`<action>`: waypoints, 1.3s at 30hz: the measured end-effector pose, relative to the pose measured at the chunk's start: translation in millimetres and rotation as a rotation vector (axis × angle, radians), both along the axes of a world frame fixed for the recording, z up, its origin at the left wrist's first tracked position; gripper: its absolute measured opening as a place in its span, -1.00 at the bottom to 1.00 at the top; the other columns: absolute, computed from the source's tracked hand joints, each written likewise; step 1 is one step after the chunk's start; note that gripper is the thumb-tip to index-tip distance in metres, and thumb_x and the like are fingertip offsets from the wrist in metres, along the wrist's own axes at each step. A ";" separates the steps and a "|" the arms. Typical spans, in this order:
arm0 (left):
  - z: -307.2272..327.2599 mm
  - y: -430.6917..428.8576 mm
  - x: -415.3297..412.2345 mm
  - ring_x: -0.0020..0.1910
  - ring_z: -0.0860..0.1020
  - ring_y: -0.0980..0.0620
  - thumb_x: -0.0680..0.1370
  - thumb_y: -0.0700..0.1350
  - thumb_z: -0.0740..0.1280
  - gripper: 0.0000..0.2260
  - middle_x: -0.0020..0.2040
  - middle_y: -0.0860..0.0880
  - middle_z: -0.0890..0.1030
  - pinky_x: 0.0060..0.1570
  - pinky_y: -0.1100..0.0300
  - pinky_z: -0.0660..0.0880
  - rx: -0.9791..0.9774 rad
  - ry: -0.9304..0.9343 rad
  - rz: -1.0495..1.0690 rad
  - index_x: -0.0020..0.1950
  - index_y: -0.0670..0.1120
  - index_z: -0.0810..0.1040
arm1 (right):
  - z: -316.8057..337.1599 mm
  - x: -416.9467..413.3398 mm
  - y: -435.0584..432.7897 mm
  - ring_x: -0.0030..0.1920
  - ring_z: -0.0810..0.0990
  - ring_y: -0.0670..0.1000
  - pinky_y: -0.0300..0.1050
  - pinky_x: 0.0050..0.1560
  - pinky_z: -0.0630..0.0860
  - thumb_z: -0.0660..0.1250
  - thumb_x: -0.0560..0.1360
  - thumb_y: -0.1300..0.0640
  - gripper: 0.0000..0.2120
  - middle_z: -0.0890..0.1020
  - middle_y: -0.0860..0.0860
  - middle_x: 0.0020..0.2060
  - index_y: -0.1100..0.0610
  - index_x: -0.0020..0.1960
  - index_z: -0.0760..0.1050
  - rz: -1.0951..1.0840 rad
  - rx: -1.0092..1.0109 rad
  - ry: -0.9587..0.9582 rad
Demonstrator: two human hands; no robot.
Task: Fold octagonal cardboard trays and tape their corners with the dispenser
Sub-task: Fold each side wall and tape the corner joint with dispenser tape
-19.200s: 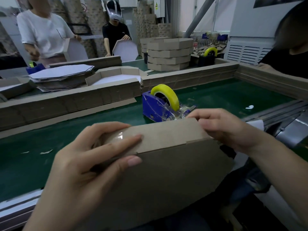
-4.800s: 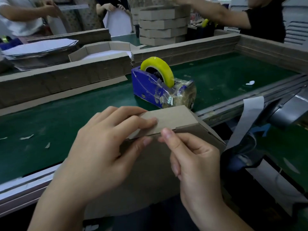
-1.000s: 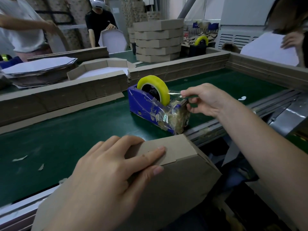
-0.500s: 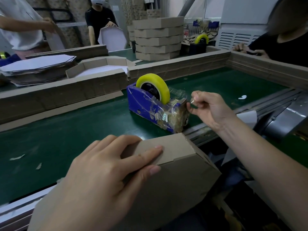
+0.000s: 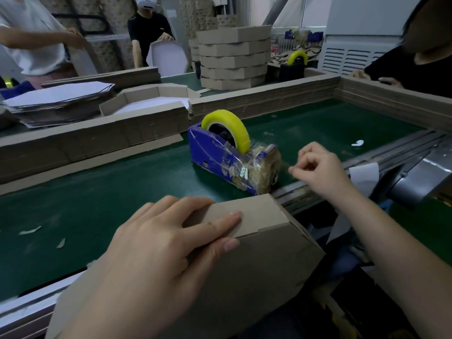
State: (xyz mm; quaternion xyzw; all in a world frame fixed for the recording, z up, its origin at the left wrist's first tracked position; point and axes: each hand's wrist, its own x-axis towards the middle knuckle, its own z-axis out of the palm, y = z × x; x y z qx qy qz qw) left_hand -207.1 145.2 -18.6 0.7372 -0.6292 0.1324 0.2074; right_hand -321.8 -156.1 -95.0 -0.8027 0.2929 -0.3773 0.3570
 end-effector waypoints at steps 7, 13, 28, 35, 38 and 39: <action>-0.4 -5.7 0.0 -0.03 0.61 0.04 0.54 0.19 0.19 -0.72 0.11 0.17 0.62 -0.19 0.06 0.55 -0.017 0.037 -0.031 0.00 0.16 0.65 | 53.4 -23.6 72.9 -0.28 0.40 -0.09 -0.37 -0.23 0.34 0.48 0.44 0.14 -0.91 0.43 -0.08 -0.22 0.00 -0.21 0.61 0.022 -0.123 -0.188; 1.9 -4.7 1.1 -0.04 0.62 0.01 0.52 0.17 0.21 -0.78 0.08 0.15 0.63 -0.24 0.03 0.56 -0.028 0.020 -0.049 -0.14 0.09 0.56 | 46.3 -26.3 194.4 -0.51 0.39 -0.19 -0.39 -0.50 0.29 0.46 0.31 -0.03 -0.89 0.50 0.08 -0.52 -0.01 -0.25 0.67 0.247 0.285 -0.431; 1.5 0.8 1.4 0.05 0.59 0.02 0.49 0.10 0.23 -0.80 0.15 0.15 0.60 -0.15 -0.03 0.55 0.016 0.062 -0.083 -0.02 0.08 0.58 | 27.2 -6.6 214.8 -0.68 0.16 -0.14 -0.38 -0.62 0.10 0.49 0.02 -0.12 -0.64 0.28 -0.04 -0.71 0.19 -0.44 0.62 -0.033 0.854 -0.532; 3.1 2.3 2.5 0.03 0.58 0.01 0.51 0.09 0.21 -0.77 0.15 0.16 0.57 -0.16 -0.03 0.54 0.058 0.039 -0.106 0.14 0.19 0.51 | 27.4 -15.2 212.1 -0.69 0.15 -0.14 -0.38 -0.63 0.09 0.46 0.03 -0.15 -0.58 0.27 -0.02 -0.71 0.22 -0.41 0.62 0.065 0.868 -0.431; 5.4 5.1 5.0 0.04 0.57 -0.01 0.53 0.09 0.19 -0.72 0.16 0.11 0.57 -0.13 -0.03 0.54 0.094 0.062 -0.094 0.18 0.22 0.60 | 29.2 -21.9 210.3 -0.71 0.18 -0.14 -0.38 -0.65 0.11 0.47 0.00 -0.12 -0.62 0.32 0.03 -0.70 0.14 -0.32 0.68 0.174 0.927 -0.324; 6.8 5.3 5.0 0.05 0.57 0.00 0.54 0.12 0.18 -0.71 0.15 0.11 0.58 -0.12 -0.03 0.54 0.098 0.087 -0.089 0.18 0.21 0.61 | 29.6 -23.2 209.7 -0.72 0.19 -0.13 -0.38 -0.66 0.11 0.48 -0.02 -0.09 -0.63 0.33 0.04 -0.69 0.11 -0.30 0.69 0.203 0.957 -0.303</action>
